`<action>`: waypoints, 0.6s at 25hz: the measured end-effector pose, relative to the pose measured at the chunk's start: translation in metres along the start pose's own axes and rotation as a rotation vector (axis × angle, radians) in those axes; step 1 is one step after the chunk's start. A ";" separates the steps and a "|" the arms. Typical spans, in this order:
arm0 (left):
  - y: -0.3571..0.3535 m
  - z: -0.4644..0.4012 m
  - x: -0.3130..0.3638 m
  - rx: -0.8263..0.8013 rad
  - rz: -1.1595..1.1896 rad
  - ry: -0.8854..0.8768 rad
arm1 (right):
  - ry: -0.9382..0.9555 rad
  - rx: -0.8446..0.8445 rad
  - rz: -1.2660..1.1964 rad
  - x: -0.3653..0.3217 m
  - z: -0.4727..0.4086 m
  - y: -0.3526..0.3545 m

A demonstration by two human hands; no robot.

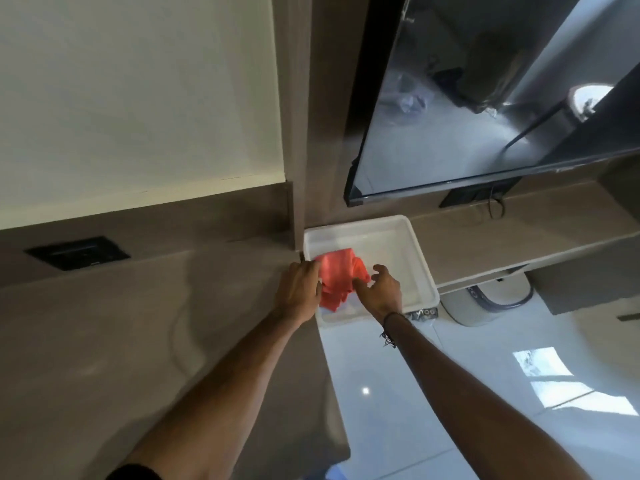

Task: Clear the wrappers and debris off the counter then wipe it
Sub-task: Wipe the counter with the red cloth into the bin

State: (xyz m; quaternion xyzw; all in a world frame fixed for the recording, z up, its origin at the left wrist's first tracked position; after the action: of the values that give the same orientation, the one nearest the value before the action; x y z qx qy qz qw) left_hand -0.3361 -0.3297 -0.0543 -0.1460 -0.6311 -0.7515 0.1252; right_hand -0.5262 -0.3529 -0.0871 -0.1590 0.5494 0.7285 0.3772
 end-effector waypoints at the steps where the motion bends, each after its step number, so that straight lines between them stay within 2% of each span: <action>1: -0.009 -0.016 0.008 -0.041 -0.113 -0.046 | -0.008 -0.033 0.034 0.001 -0.019 -0.005; 4: -0.034 -0.050 0.024 -0.211 -0.404 -0.163 | -0.016 -0.145 0.094 -0.003 -0.058 -0.031; 7: -0.049 -0.071 0.022 -0.357 -0.482 -0.109 | -0.013 -0.189 0.103 -0.007 -0.077 -0.049; 9: -0.049 -0.076 0.023 -0.312 -0.459 -0.116 | -0.013 -0.238 0.093 -0.002 -0.078 -0.058; 11: -0.040 -0.068 0.022 -0.241 -0.313 -0.112 | -0.078 -0.320 0.008 0.005 -0.065 -0.057; 15: -0.023 -0.047 0.007 -0.141 0.293 -0.012 | -0.196 -0.383 -0.379 0.016 -0.040 -0.037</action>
State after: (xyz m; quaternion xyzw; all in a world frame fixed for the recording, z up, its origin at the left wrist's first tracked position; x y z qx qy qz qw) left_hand -0.3543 -0.3717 -0.0805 -0.2496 -0.5493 -0.7668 0.2191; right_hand -0.5169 -0.3800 -0.1367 -0.2559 0.3235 0.7474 0.5209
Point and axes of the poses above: each hand's wrist, its own z-axis away from the middle knuckle, its own y-axis out of the back of the hand, x = y × z, the point moved 9 cm from there along -z, towards the middle knuckle, and after that the axes turned 1 degree about -z, right-handed, at the moved point
